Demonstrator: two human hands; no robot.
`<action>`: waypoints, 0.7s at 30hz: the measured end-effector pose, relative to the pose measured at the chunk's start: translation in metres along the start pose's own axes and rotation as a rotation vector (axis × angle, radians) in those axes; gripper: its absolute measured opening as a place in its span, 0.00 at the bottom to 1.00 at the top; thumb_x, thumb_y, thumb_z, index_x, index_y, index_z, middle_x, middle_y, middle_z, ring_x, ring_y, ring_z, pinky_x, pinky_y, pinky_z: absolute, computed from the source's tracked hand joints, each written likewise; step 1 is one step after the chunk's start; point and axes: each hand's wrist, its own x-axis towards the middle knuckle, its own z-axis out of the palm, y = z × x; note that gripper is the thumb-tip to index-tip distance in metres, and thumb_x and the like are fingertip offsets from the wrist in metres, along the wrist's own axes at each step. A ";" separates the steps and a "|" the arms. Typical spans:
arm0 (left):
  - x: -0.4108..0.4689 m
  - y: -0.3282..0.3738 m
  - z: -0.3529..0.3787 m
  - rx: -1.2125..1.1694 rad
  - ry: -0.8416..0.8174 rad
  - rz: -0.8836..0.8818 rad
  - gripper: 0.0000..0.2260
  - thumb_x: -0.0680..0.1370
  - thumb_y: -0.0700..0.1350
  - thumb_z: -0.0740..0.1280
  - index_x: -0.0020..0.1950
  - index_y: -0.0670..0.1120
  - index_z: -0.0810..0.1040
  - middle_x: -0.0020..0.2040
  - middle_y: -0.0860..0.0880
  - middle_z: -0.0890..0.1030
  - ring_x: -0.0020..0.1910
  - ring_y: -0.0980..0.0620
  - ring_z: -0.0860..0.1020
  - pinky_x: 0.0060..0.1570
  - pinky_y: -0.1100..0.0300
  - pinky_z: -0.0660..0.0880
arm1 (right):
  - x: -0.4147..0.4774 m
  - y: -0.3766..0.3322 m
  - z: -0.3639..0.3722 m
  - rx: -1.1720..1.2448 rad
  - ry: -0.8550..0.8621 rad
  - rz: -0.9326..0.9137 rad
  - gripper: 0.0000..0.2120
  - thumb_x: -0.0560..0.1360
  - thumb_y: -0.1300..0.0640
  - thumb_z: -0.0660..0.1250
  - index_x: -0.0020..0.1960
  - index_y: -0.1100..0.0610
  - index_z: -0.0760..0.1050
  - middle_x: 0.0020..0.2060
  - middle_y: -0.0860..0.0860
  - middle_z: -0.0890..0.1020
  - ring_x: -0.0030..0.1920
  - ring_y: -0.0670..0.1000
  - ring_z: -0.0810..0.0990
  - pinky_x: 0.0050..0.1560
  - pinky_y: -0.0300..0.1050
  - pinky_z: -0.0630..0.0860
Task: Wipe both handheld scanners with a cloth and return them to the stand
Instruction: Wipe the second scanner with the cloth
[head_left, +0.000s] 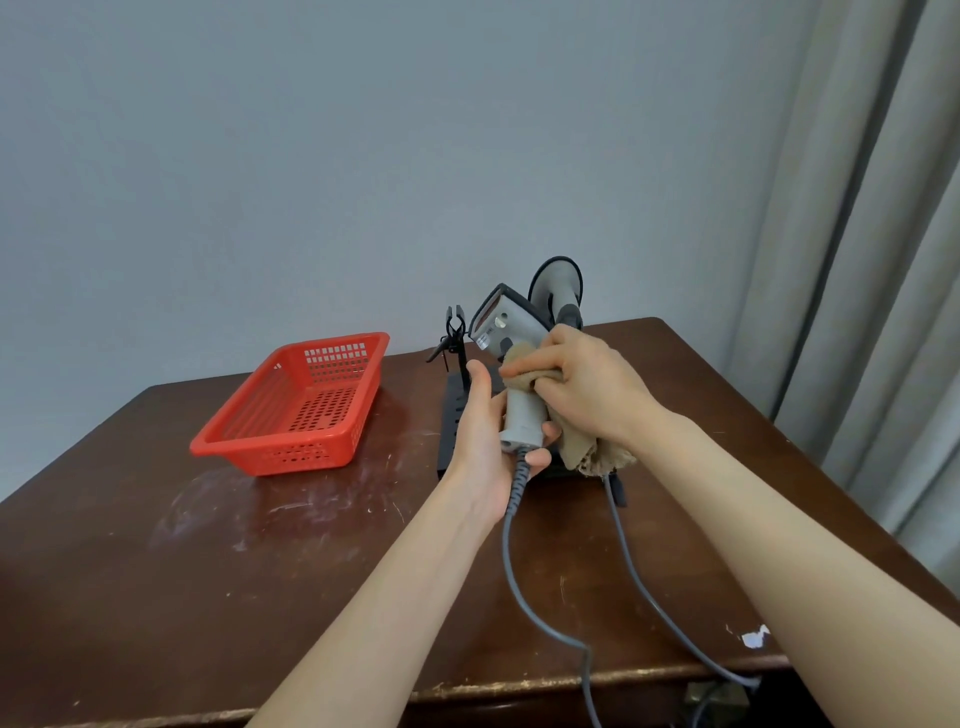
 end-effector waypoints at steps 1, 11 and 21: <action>0.001 0.000 0.000 0.011 0.012 0.000 0.32 0.74 0.70 0.52 0.52 0.43 0.77 0.36 0.46 0.74 0.26 0.52 0.72 0.16 0.68 0.62 | -0.003 -0.001 0.000 0.005 -0.051 -0.033 0.19 0.74 0.61 0.59 0.51 0.39 0.81 0.44 0.43 0.71 0.41 0.45 0.73 0.47 0.44 0.71; -0.007 0.007 -0.008 0.012 0.063 0.005 0.26 0.79 0.60 0.54 0.64 0.41 0.73 0.45 0.44 0.84 0.26 0.52 0.77 0.17 0.66 0.71 | -0.015 0.021 -0.008 0.272 0.326 0.133 0.10 0.70 0.61 0.65 0.41 0.47 0.80 0.38 0.39 0.80 0.45 0.42 0.78 0.45 0.33 0.71; -0.014 -0.001 0.004 0.171 0.127 0.054 0.20 0.81 0.57 0.54 0.54 0.41 0.75 0.35 0.45 0.80 0.24 0.50 0.74 0.18 0.65 0.67 | -0.001 0.005 0.001 0.114 0.279 -0.038 0.15 0.71 0.63 0.64 0.54 0.50 0.82 0.46 0.43 0.74 0.51 0.46 0.76 0.53 0.43 0.73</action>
